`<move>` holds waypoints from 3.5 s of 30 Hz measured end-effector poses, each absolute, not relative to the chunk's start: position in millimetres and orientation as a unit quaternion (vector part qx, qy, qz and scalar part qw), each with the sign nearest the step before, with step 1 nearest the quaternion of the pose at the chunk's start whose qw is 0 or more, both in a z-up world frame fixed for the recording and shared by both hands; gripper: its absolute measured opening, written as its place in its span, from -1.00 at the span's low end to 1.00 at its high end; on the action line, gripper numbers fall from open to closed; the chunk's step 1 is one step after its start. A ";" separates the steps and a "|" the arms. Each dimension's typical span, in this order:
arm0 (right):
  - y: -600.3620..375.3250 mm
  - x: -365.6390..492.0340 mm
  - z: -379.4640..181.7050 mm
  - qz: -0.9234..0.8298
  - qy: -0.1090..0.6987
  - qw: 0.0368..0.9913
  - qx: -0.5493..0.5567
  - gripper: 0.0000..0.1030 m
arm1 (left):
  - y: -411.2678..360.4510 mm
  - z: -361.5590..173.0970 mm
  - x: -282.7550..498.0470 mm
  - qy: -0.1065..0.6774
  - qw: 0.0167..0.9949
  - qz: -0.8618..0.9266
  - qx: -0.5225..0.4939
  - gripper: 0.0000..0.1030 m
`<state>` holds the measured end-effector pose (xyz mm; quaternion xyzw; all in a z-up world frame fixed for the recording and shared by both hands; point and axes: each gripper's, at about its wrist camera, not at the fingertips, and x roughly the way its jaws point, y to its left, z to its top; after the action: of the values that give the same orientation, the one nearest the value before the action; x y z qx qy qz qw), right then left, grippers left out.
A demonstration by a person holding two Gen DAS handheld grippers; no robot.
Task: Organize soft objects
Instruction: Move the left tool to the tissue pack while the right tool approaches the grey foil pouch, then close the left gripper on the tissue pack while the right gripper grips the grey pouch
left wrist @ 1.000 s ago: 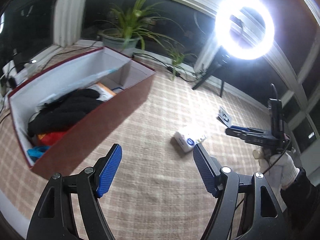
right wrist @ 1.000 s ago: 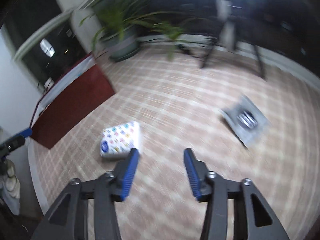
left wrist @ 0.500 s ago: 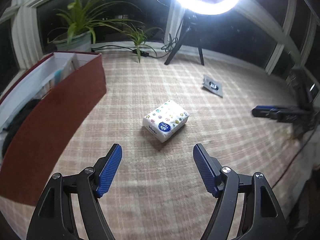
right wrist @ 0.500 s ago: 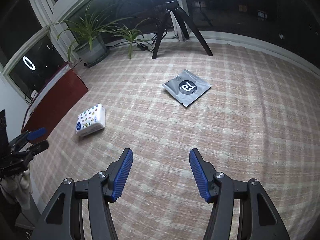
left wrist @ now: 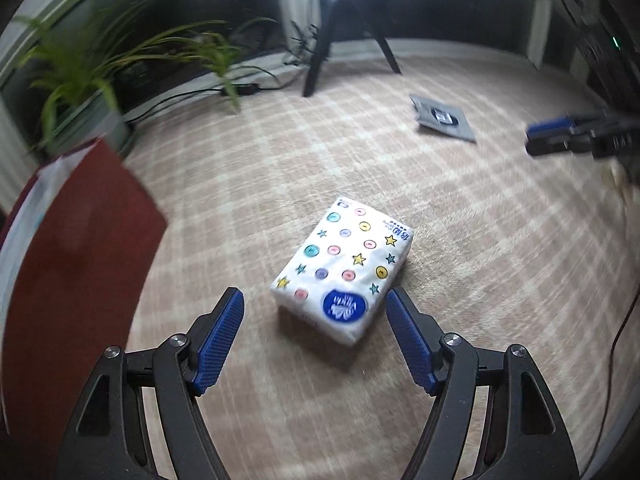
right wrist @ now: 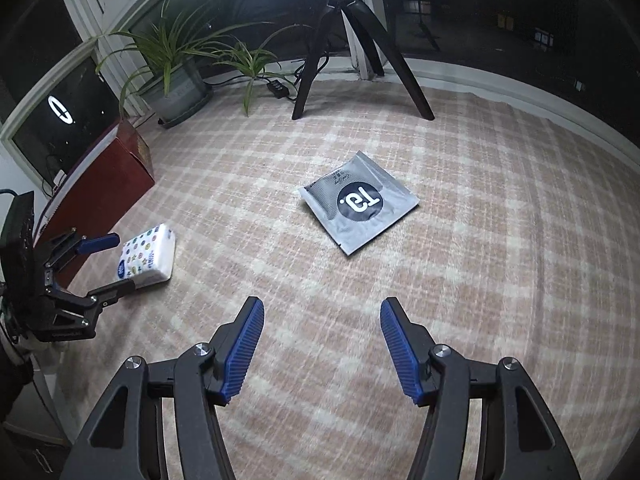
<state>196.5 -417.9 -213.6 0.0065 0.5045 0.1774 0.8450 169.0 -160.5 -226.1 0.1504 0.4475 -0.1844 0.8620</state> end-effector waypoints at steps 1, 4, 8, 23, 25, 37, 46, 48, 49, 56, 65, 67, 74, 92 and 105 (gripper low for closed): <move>-416.7 198.4 -214.7 0.178 0.505 0.845 0.002 0.11 | -162.1 -228.4 170.8 0.450 0.859 -0.189 0.157 0.43; -415.0 207.0 -218.5 0.177 0.501 0.847 -0.016 0.25 | -165.3 -236.1 179.7 0.459 0.851 -0.197 0.166 0.43; -418.6 220.4 -220.9 0.164 0.489 0.856 -0.026 0.33 | -167.3 -239.8 191.4 0.462 0.851 -0.196 0.151 0.43; -419.0 283.6 -241.6 0.183 0.496 0.848 0.027 0.47 | -167.4 -244.2 212.5 0.461 0.873 -0.155 0.026 0.43; -425.0 291.2 -233.1 0.190 0.483 0.854 0.037 0.47 | -166.6 -244.1 213.0 0.461 0.874 -0.155 0.018 0.43; -427.8 336.1 -245.6 0.259 0.527 0.808 0.053 0.48 | -160.9 -242.8 213.5 0.458 0.875 -0.158 -0.008 0.43; -398.7 292.7 -247.1 0.241 0.507 0.828 -0.024 0.48 | -163.8 -244.8 207.6 0.451 0.879 -0.152 0.021 0.43; -390.0 292.0 -250.4 0.204 0.494 0.843 -0.058 0.49 | -165.9 -245.6 207.1 0.449 0.881 -0.146 0.028 0.45; -388.6 292.9 -251.0 0.198 0.491 0.846 -0.060 0.51 | -167.1 -245.9 206.7 0.448 0.882 -0.143 0.032 0.47; -363.5 296.2 -258.1 0.156 0.478 0.859 -0.100 0.72 | -173.2 -248.0 208.3 0.445 0.887 -0.114 0.049 0.52; -384.2 292.0 -252.9 0.157 0.472 0.862 -0.094 0.31 | -164.4 -248.9 212.5 0.446 0.890 -0.083 0.035 0.51; -388.7 291.6 -252.9 0.158 0.469 0.864 -0.089 0.24 | -164.8 -248.9 212.2 0.446 0.891 -0.083 0.033 0.48; -393.0 292.6 -251.7 0.155 0.463 0.869 -0.078 0.06 | -163.0 -248.0 211.7 0.443 0.893 -0.072 0.027 0.36; -385.8 293.8 -250.1 0.161 0.451 0.874 -0.086 -0.19 | -157.2 -245.8 212.8 0.436 0.898 -0.054 0.006 0.03; -389.6 284.7 -239.4 0.160 0.438 0.882 -0.076 -0.20 | -145.6 -236.3 207.1 0.422 0.905 -0.052 -0.028 0.00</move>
<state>284.7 -389.6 -239.4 -0.0758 0.4377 0.1597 0.8816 207.1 -145.6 -236.3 -0.0275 0.4223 -0.0522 0.9045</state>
